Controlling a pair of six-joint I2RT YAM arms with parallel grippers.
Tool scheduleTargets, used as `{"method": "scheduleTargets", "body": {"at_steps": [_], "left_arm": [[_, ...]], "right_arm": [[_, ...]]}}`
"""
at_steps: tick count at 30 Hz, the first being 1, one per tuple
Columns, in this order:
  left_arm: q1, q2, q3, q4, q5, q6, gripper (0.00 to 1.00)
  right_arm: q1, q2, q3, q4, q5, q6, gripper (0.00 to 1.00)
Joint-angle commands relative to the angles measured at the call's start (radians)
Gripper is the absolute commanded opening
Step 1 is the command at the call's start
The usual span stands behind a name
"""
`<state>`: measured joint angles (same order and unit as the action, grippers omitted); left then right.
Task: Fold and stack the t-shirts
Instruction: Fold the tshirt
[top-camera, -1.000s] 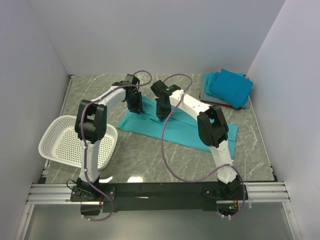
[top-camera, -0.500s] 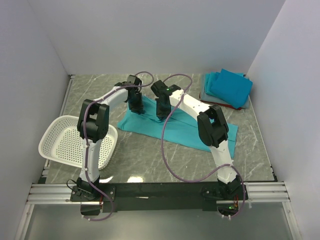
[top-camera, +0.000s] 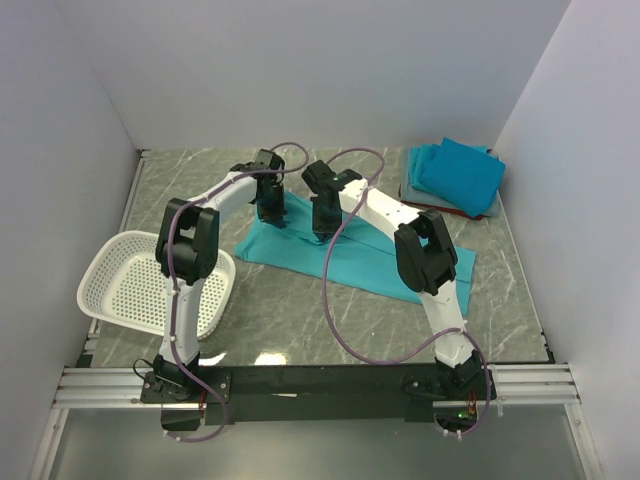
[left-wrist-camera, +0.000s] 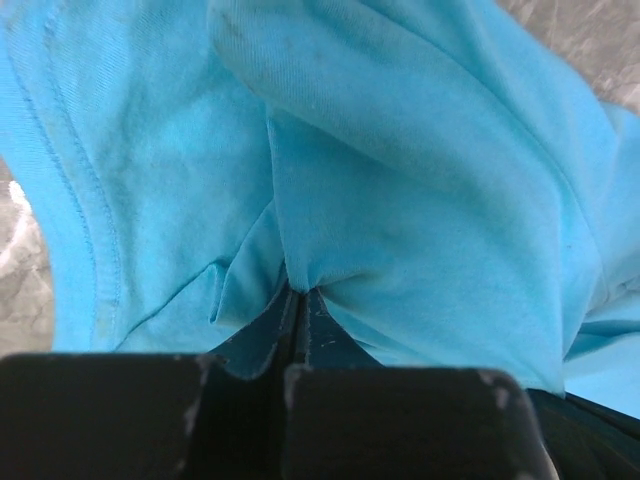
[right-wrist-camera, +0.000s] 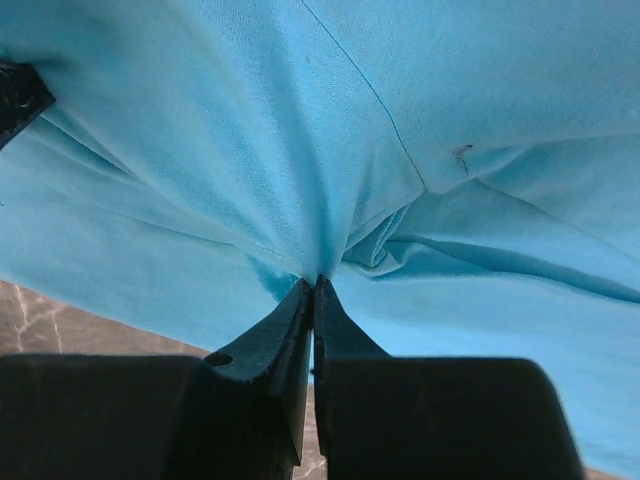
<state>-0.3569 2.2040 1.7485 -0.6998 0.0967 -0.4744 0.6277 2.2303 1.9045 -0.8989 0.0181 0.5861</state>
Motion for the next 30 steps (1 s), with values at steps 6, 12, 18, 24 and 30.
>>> {"method": "scheduleTargets", "body": {"at_steps": [6,12,18,24,30], "left_arm": [[-0.002,-0.118,0.048,-0.061,-0.029,0.026,0.0],[-0.001,-0.164,-0.003,-0.122,-0.026,0.037,0.01],[0.004,-0.219,-0.04,-0.17,-0.018,0.036,0.02],[0.007,-0.257,-0.086,-0.208,-0.014,0.051,0.02],[0.018,-0.299,-0.118,-0.222,-0.009,0.053,0.02]], "right_arm": [[-0.008,-0.041,0.021,-0.017,0.008,-0.003,0.08],[-0.006,-0.05,0.011,-0.025,0.014,-0.002,0.08],[-0.005,-0.07,-0.002,-0.026,0.016,-0.005,0.08],[-0.005,-0.086,-0.024,-0.032,0.017,-0.012,0.08],[-0.005,-0.107,-0.027,-0.046,0.013,-0.023,0.08]]}}
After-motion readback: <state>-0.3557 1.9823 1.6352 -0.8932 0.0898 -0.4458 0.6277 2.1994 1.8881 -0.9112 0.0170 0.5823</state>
